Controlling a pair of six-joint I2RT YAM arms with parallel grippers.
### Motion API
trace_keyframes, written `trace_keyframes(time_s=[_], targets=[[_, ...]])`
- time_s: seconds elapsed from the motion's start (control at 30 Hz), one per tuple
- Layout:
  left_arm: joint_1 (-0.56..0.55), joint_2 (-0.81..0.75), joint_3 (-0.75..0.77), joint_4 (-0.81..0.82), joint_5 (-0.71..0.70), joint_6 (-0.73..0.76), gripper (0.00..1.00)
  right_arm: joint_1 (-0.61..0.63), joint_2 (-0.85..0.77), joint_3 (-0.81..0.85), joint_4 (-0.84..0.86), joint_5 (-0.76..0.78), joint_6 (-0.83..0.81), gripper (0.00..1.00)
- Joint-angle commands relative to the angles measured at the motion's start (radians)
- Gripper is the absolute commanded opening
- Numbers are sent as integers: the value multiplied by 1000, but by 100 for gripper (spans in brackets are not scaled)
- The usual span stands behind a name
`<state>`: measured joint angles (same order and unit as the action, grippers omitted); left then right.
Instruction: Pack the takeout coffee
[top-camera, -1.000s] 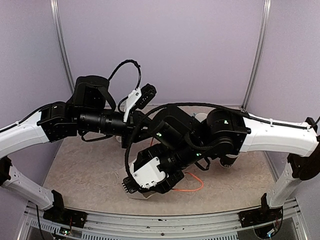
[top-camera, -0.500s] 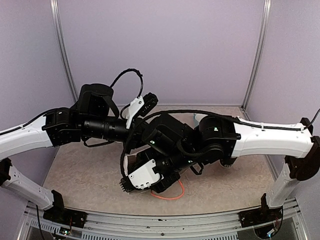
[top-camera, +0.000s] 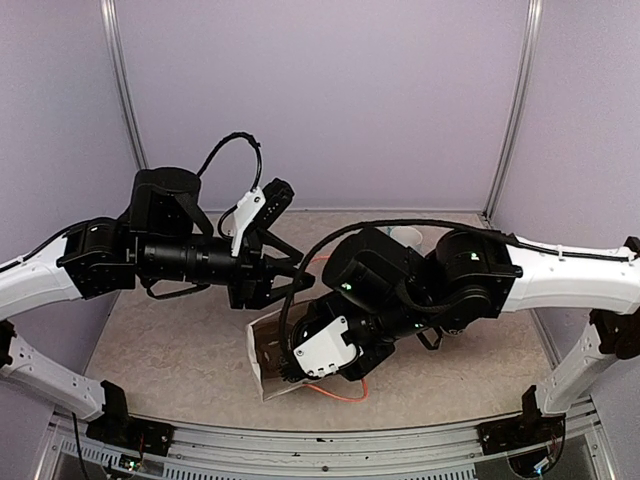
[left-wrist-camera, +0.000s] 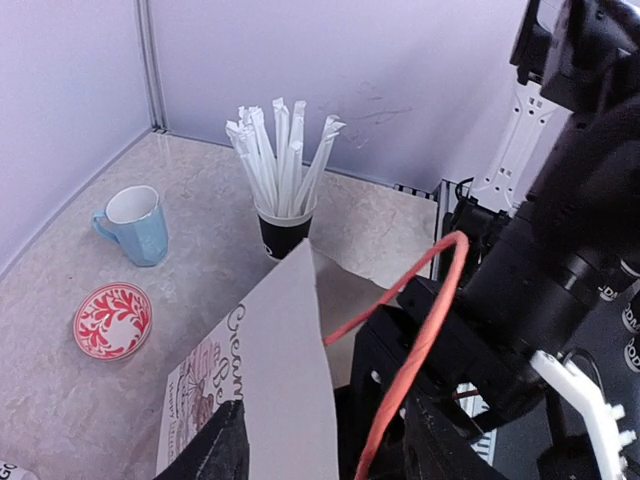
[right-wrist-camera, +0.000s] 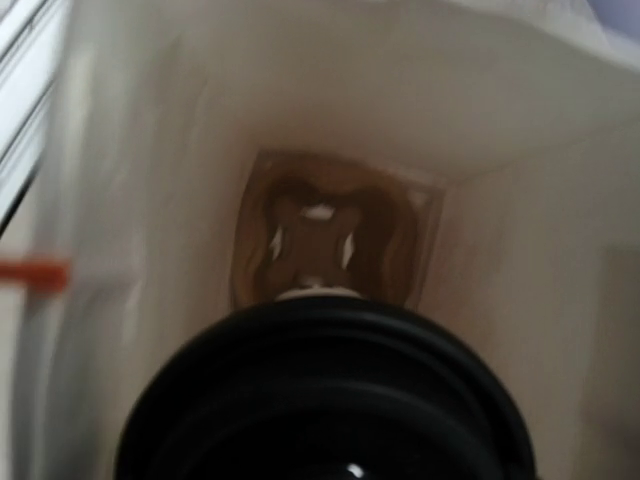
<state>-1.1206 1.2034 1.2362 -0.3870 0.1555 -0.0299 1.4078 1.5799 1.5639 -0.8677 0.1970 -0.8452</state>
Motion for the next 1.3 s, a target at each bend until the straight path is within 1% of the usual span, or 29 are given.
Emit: trace_keyframes(time_s=[0.0,0.07,0.13,0.3,0.37,0.47,0.6,0.7,0.87,1.0,1.03,1.27], targets=[[-25,-50,29,-11,-60,11,58,-16,-63,-73,-14,35,-8,41],[-23,-79,0,24,-103,25,65,-19,-76,-99,-9,43,-14,40],[-10,-96,-26,64,-127,27,69,-24,-84,-113,-8,50,-22,40],[86,-64,-81,121,-89,9,71,-32,-100,-136,7,66,-32,39],[137,-36,-94,135,-106,-31,71,-38,-107,-155,26,75,-39,39],[215,56,-79,109,-128,-118,69,-57,-115,-183,61,88,-59,39],[228,182,-64,73,-196,-139,67,-81,-124,-227,114,96,-77,38],[248,256,-63,60,-213,-152,66,-92,-137,-272,167,97,-92,38],[273,343,-57,59,-188,-142,65,-115,-151,-319,243,92,-109,38],[286,381,-60,78,-162,-134,64,-127,-151,-355,300,86,-136,38],[286,391,-61,81,-132,-131,64,-129,-147,-362,303,83,-136,38],[289,436,-65,96,-67,-114,61,-145,-118,-367,312,76,-127,37]])
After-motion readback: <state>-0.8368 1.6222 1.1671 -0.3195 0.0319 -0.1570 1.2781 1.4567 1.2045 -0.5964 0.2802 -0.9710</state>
